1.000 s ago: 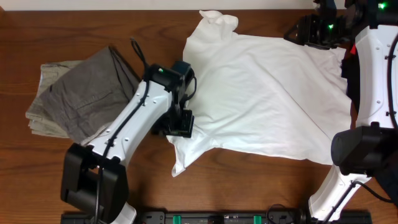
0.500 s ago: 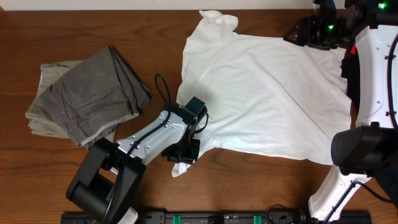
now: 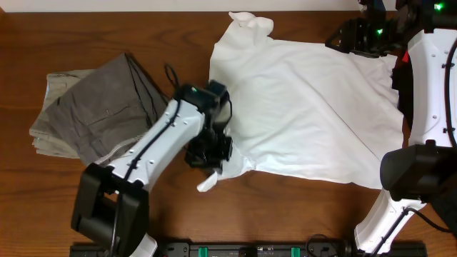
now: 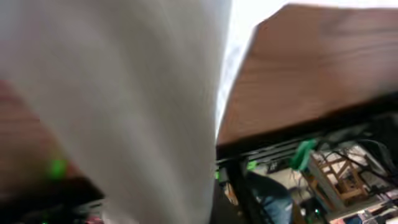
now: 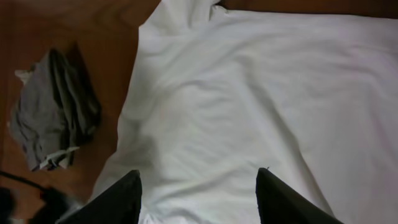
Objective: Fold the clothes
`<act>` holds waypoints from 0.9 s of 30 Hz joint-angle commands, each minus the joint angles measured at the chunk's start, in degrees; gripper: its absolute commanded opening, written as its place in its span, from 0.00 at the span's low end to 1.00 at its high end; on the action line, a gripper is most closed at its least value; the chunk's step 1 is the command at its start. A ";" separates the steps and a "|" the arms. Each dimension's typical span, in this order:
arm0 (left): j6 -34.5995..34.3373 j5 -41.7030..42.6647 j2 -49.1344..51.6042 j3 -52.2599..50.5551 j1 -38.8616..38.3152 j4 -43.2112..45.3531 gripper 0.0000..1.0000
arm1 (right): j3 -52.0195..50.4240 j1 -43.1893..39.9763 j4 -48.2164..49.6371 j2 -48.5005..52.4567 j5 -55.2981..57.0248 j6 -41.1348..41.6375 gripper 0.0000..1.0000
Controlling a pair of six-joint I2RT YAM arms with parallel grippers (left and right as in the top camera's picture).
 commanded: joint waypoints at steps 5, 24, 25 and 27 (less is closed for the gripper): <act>3.34 -10.64 -0.20 3.10 4.85 -0.04 0.09 | -0.04 0.37 -0.09 0.46 -0.07 -0.92 0.57; -0.02 -15.21 -0.22 -1.01 1.05 -5.03 0.41 | -0.04 0.37 -0.26 0.46 0.35 -1.75 0.61; -0.35 -15.21 -0.22 -2.36 -0.98 -3.15 0.40 | -0.04 0.37 -0.28 0.46 0.94 -1.75 0.61; -0.35 -16.20 -0.22 -5.57 -5.29 2.21 0.40 | -0.04 0.37 -0.35 0.46 1.97 -1.75 0.63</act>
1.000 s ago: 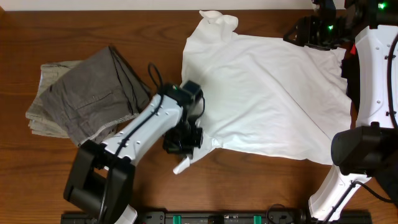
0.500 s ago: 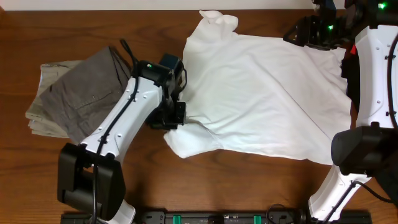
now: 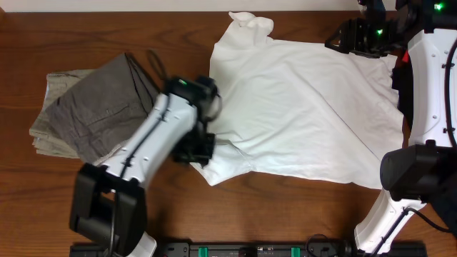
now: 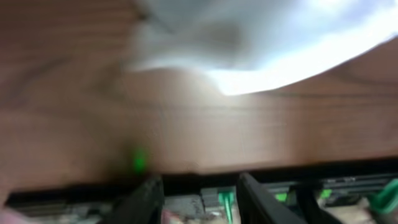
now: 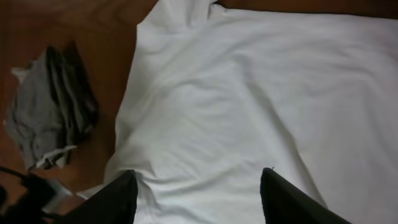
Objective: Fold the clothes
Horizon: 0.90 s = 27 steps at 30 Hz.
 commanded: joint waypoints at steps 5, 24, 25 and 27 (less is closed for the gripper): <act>-5.05 -8.94 -0.20 -11.69 -12.11 17.18 0.41 | -0.04 0.37 -0.17 0.46 2.01 -1.16 0.64; -4.81 -6.43 -0.26 -17.20 -12.81 23.26 0.06 | -0.04 0.37 -0.28 0.46 1.99 -1.11 0.64; -4.81 -5.33 -0.31 -15.17 -12.83 20.22 0.06 | -0.04 0.37 -0.31 0.46 1.99 -1.14 0.64; -4.81 -2.95 -0.33 -10.12 -12.83 13.22 0.06 | -0.04 0.37 -0.37 0.46 1.99 -1.11 0.64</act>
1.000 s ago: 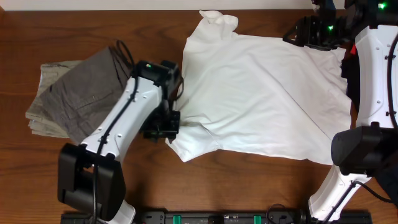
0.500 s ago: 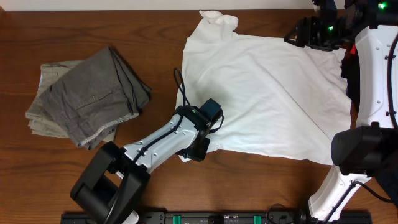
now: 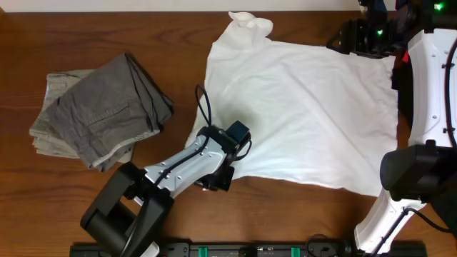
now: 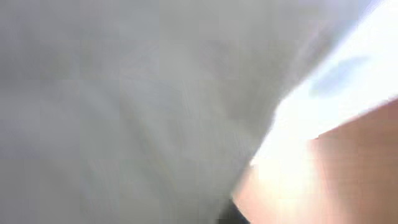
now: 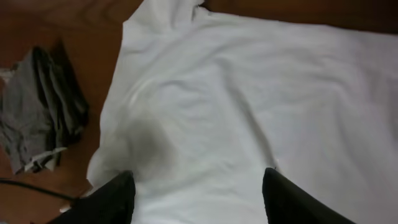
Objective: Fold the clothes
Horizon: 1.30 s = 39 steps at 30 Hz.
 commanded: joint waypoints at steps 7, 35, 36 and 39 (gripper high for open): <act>-0.13 7.48 -0.35 19.91 0.09 -19.82 0.06 | -0.04 0.37 -0.17 0.46 -0.07 -1.07 0.64; 3.98 -2.10 -0.31 11.91 7.91 -5.60 0.45 | -24.87 -2.25 0.83 0.48 18.99 6.01 0.30; 4.22 -2.08 -0.31 11.17 8.26 -4.13 0.41 | -27.45 -2.91 1.70 0.48 18.99 6.93 0.16; 4.24 -2.10 -0.31 10.49 9.18 -3.34 0.31 | -33.55 -4.52 4.09 0.48 18.99 8.22 0.01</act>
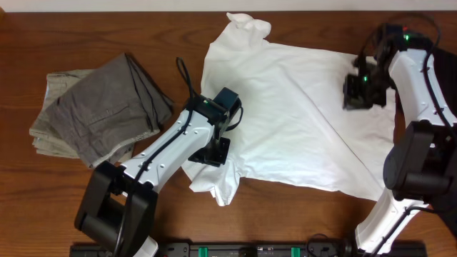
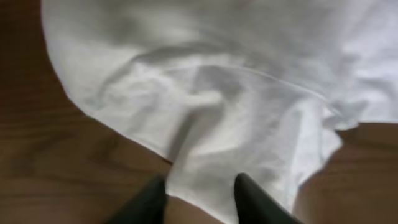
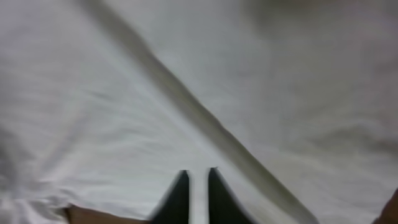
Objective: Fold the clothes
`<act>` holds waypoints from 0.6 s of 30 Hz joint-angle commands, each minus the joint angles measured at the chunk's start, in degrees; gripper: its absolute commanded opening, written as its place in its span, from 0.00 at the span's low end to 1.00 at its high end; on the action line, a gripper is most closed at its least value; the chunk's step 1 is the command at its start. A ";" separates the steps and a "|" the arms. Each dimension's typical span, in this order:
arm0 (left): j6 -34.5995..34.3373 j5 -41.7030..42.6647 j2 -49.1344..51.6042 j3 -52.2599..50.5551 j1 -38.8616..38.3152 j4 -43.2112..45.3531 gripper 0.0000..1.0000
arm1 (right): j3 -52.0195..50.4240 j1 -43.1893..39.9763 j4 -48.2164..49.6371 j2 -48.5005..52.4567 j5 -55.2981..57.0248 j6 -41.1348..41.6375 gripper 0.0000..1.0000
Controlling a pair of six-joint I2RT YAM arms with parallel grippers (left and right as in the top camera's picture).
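Note:
A white shirt (image 1: 300, 114) lies spread across the table's middle and right, its lower-left corner bunched into a loose flap (image 1: 221, 187). My left gripper (image 1: 217, 148) hangs over that bunched part. In the left wrist view the left gripper (image 2: 200, 200) is open, with rumpled white cloth (image 2: 205, 106) lying below and between the fingers. My right gripper (image 1: 363, 91) is down on the shirt's right side. Its fingers (image 3: 180, 198) are almost together in the right wrist view, a thin strip of white cloth between them, beside a long diagonal crease (image 3: 205, 118).
A folded grey pair of trousers (image 1: 100, 107) lies at the left of the brown wooden table (image 1: 86, 193). A black rail (image 1: 250, 250) runs along the front edge. The right arm's white links (image 1: 428, 86) stand along the right side.
My right gripper was open, high at the back right; now it is low on the shirt's right side, fingers nearly closed on cloth. My left gripper sits slightly farther back, and the lower-left corner is bunched.
My left gripper was at the shirt's lower-left hem, then a little to the left, then at the front edge with the shirt's left side drawn leftward. The right gripper stayed open at the back right throughout, and now pinches the shirt's right side.

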 commanded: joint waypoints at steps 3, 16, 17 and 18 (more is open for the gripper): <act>1.29 -0.96 -0.31 -0.50 1.77 0.37 0.29 | -9.81 -3.13 6.21 0.48 1.81 3.69 0.01; 1.29 -0.94 -0.31 -0.50 3.26 -1.25 0.29 | -30.01 -7.37 36.46 0.48 13.57 15.19 0.02; 1.29 -0.92 -0.31 -0.50 3.26 -1.29 0.29 | -30.08 -7.93 38.34 0.48 14.88 15.47 0.02; 1.29 -0.87 -0.31 -0.50 3.26 -1.27 0.29 | -30.08 -8.41 40.04 0.48 14.91 15.47 0.01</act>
